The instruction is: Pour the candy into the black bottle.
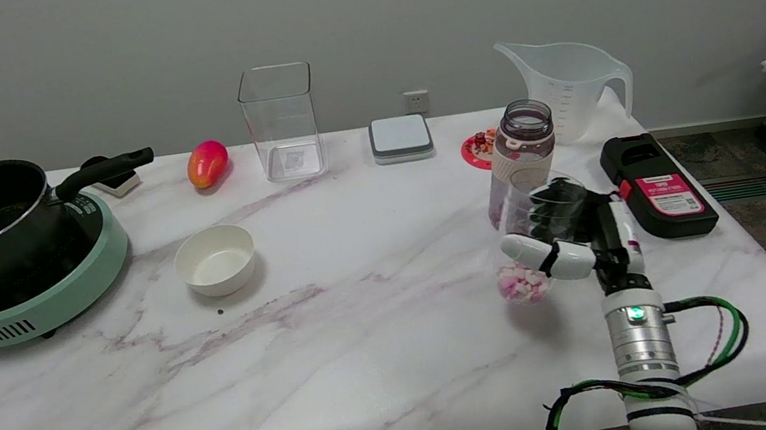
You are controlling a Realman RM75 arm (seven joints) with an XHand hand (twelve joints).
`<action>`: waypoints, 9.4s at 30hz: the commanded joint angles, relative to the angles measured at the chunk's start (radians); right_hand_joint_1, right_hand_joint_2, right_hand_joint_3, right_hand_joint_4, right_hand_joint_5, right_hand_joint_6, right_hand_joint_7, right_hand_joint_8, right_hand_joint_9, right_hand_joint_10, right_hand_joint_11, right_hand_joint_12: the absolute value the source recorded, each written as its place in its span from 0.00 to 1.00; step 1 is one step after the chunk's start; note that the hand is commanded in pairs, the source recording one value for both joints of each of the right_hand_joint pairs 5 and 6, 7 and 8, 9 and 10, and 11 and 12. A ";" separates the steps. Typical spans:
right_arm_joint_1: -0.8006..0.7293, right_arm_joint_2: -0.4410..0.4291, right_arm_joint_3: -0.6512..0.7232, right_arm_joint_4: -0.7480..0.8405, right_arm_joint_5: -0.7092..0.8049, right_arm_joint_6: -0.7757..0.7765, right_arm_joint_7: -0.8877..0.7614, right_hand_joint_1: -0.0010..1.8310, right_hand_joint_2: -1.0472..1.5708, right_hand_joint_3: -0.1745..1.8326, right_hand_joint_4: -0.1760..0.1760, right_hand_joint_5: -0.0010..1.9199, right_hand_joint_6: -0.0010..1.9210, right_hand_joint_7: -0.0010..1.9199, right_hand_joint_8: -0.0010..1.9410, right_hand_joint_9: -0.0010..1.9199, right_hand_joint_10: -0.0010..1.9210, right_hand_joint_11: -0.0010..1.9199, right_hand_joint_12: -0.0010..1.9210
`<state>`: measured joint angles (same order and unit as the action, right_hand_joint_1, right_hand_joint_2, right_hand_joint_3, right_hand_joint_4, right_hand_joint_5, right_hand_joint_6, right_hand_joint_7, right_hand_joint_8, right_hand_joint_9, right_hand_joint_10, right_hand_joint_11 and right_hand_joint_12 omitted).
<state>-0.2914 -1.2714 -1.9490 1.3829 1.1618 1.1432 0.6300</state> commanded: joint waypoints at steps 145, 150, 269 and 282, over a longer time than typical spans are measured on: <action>-0.063 0.837 0.725 0.315 -0.805 -0.891 -0.384 0.80 0.76 0.61 0.50 0.64 0.64 0.79 0.78 0.78 0.78 0.65 0.65; -0.059 0.844 0.725 0.324 -0.820 -0.899 -0.381 0.81 0.75 0.61 0.50 0.64 0.64 0.79 0.78 0.77 0.77 0.65 0.65; 0.082 0.980 0.582 0.352 -0.852 -1.055 -0.364 0.80 0.76 0.58 0.50 0.66 0.66 0.79 0.78 0.77 0.77 0.64 0.64; 0.082 0.986 0.583 0.365 -0.867 -1.075 -0.371 0.80 0.75 0.59 0.50 0.65 0.65 0.78 0.78 0.76 0.76 0.64 0.64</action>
<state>-0.2114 -0.2941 -1.3665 1.7365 0.3102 0.0889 0.2641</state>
